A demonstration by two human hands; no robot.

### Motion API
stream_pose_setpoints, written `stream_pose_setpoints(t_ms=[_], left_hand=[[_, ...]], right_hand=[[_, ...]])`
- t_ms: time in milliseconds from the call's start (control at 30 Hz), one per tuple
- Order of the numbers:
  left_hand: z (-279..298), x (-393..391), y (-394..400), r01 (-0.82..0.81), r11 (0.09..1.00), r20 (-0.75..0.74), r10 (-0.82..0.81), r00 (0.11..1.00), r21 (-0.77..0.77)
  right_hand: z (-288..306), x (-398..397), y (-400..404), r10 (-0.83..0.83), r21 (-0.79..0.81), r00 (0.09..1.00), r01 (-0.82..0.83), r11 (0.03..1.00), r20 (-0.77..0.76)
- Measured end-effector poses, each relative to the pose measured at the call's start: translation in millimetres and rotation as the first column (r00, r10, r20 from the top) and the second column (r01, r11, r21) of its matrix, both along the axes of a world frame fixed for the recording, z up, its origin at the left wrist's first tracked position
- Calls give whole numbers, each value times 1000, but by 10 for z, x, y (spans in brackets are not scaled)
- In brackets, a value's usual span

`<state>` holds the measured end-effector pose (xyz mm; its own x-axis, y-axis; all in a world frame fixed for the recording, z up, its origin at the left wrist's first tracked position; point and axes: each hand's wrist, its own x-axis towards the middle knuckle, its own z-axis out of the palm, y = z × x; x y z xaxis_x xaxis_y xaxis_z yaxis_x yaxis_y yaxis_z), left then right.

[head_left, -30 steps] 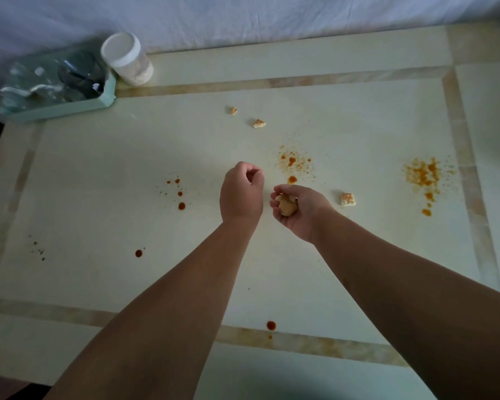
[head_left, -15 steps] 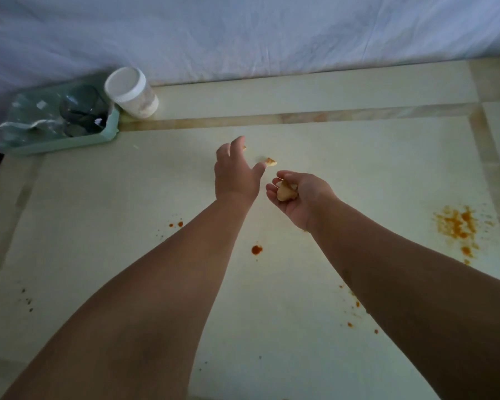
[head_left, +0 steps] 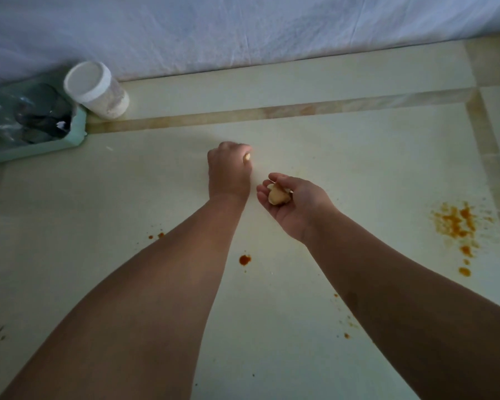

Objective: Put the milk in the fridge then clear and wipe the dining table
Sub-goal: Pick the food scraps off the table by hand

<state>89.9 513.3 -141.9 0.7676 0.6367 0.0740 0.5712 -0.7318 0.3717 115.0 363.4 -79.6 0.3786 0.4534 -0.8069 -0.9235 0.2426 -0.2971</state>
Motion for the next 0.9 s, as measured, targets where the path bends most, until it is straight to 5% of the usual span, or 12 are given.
stream_pose_setpoints(t_ms=[233,500,567,667,733,800,900], left_hand=[[146,-156,-102,-104,987,25,108,994,-119],[425,-475,-486,-313,861,-17,334,942,-401],[531,-570,-674,-385,729,11,473,881,-566],[764,-749,-1064,-346,344,3,713,701,-873],[899,-882,-1357,-272,228,-4,759,651,-935],[1013,-991,-1638,-223,226,24,752,659,-948],[1178,-1115,-2076,-194,341,97,678,729,-920]], right_hand=[[54,-151,-182,-1,21,1000,2,1000,-25],[255,-320,-492,36,-20,999,-37,999,-23],[293,-387,-605,52,-31,998,-53,998,-22],[342,-497,-781,62,-55,998,-63,996,-23],[385,-570,-923,71,-71,997,-73,995,-18],[442,-641,-1098,82,-80,997,-82,993,-6],[550,-756,-1402,69,-64,998,-69,996,2]])
